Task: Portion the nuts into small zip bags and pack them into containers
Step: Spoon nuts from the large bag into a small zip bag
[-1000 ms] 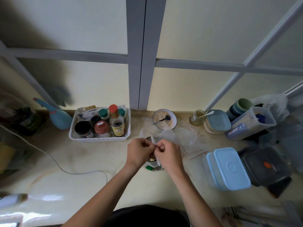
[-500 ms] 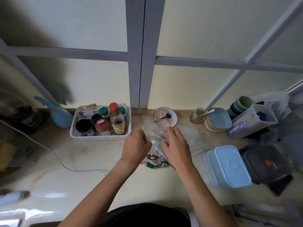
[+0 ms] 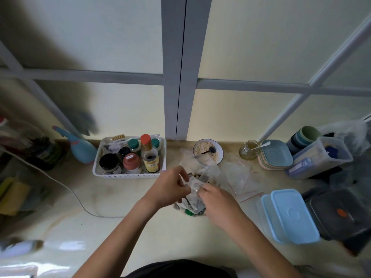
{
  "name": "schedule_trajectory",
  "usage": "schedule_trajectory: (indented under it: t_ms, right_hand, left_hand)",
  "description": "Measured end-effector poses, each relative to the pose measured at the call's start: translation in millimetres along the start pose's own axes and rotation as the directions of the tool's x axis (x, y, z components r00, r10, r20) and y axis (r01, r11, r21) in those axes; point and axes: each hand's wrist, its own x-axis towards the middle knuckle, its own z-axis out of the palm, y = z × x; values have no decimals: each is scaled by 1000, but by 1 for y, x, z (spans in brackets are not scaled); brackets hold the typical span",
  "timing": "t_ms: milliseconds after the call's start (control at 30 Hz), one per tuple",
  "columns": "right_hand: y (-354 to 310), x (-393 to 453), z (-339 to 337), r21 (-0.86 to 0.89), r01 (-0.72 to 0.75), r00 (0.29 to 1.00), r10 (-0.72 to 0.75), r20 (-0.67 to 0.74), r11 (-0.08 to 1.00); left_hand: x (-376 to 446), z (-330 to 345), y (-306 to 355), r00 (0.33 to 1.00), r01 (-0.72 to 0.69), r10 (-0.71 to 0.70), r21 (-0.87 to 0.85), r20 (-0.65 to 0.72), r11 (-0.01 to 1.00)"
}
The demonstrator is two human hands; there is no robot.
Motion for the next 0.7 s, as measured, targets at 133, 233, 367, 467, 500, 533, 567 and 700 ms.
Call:
schedule_trajectory:
  t_ms: [133,233,367,467,500,533,567,700]
  right_hand:
    - [3,5,-11,109,59,996,-66,62,992]
    - [9,5,-19,223,77,992,-96,79,972]
    - [16,4,-34,355,84,983,-137,124,931]
    - [23,8,-37,406,104,982,-159,104,908]
    - [26,10,-34,463,108,987,-150,54,880]
    - [28,12,-29,544,105,994,-104,-32,832]
    - [32,15,-22,628,92,989,-1,-145,773]
    - [61,32,27,742,-212,761,584,-284,636]
  left_hand:
    - [8,2,-1,977,-210,213,135,-11,968]
    - [12,-6,-7,933,-357,359,127,9,925]
    - [9,-5,-13,892,-359,328,44,311,932]
    - [21,16,-21,919,-346,339,-4,200,938]
    - [25,23,-25,939,-318,319,-33,130,948]
    - [30,29,-30,956,-282,284,-41,69,959]
    - [34,34,-37,970,-243,243,-20,27,970]
    - [43,55,-57,992,-121,123,114,-5,986]
